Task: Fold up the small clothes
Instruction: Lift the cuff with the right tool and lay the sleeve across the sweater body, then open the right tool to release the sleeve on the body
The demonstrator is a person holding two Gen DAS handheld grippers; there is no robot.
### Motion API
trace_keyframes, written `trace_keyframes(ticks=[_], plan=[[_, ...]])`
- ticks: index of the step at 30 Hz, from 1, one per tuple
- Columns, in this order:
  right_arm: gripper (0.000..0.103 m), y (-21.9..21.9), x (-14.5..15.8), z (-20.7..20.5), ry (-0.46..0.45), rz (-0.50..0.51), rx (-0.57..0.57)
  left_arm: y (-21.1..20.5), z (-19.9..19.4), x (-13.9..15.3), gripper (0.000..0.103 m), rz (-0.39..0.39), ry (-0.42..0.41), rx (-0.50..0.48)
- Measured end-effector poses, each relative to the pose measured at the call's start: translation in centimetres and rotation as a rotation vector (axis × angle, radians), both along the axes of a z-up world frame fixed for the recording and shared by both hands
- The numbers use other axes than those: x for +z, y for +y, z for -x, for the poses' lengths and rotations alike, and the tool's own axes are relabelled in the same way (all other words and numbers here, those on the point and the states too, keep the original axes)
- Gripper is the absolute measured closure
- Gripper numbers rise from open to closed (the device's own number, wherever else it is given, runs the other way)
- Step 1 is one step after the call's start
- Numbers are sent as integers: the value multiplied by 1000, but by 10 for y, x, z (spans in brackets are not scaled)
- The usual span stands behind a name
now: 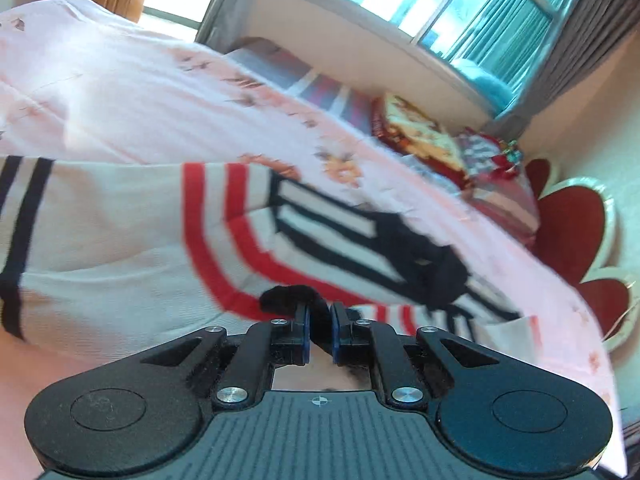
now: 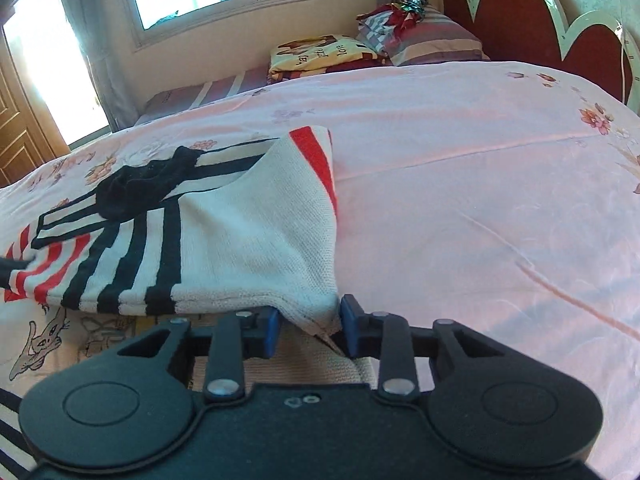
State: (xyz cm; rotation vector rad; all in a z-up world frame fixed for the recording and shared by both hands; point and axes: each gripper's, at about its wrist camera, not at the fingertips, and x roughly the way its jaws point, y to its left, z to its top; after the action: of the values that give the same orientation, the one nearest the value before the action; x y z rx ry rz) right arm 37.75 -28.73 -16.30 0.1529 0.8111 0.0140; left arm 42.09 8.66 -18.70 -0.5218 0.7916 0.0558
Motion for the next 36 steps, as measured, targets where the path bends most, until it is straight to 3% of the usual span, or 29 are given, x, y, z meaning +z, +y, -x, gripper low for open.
trace_keyframes(ticks=[5,7,10,13,15,20,25,27,31,32,34,36], plan=[[76,-7,-10,2,35,22,-15,-12,0,-27,93,-44,73,-27],[76,-7,-6,5,44,41,15,-11,4,-19,93,-45,75,-14],[72,-13,3,19,51,29,48,-9,19,6,93,-107,28,27],[66,-27,19,32,15,-40,37,-12,20,25,93,-144,-18,-13],[63,-34,28,29,-15,-70,16,-21,11,25,93,-120,-15,-58],[61,-33,22,-32,-7,-113,6,-58,-18,-2,93,-105,36,-146],[62,-35,2,-101,21,-158,-35,-63,-20,-24,93,-140,46,-147],[64,-39,-5,-121,33,-203,-52,-60,-18,-25,93,-131,42,-139],[83,-40,-9,-143,49,-245,-65,-61,-17,-25,93,-150,42,-143],[87,-38,-7,-140,35,-220,-60,-63,-17,-23,93,-159,44,-143],[90,-32,-10,-136,2,-66,-66,-66,-16,-24,93,-177,37,-148],[91,-41,-14,-140,7,-89,-91,-66,-16,-24,93,-182,31,-146]])
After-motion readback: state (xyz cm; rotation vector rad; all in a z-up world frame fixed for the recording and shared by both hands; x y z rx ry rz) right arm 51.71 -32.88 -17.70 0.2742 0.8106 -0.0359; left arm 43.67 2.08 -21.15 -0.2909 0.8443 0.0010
